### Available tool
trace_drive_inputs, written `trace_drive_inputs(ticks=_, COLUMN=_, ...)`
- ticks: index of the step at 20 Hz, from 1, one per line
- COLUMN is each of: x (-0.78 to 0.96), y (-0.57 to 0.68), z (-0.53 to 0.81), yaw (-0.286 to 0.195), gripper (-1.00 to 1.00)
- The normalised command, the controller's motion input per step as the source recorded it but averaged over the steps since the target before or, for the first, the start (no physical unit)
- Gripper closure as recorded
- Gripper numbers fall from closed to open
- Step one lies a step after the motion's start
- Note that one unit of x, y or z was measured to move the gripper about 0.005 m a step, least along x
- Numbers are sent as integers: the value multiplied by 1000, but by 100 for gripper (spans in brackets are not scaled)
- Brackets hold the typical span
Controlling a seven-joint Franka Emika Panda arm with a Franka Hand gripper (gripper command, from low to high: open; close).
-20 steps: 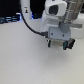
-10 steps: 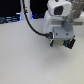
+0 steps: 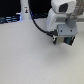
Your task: Open the kcup holder, insert the kcup into the holder, and close the kcup holder
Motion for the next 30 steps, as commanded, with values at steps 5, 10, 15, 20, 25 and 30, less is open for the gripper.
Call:
trace_drive_inputs(ticks=5, x=-642, y=493, z=51, yaw=85, gripper=-100)
trace_drive_inputs(ticks=10, x=-830, y=454, z=15, yaw=64, gripper=-100)
trace_drive_inputs(ticks=15, x=-925, y=372, z=-9, yaw=66, gripper=-100)
trace_drive_inputs(ticks=20, x=-855, y=374, z=3, yaw=78, gripper=-100)
trace_drive_inputs(ticks=25, x=-620, y=388, z=9, yaw=125, gripper=-100)
trace_drive_inputs(ticks=30, x=-40, y=236, z=714, yaw=52, gripper=-100)
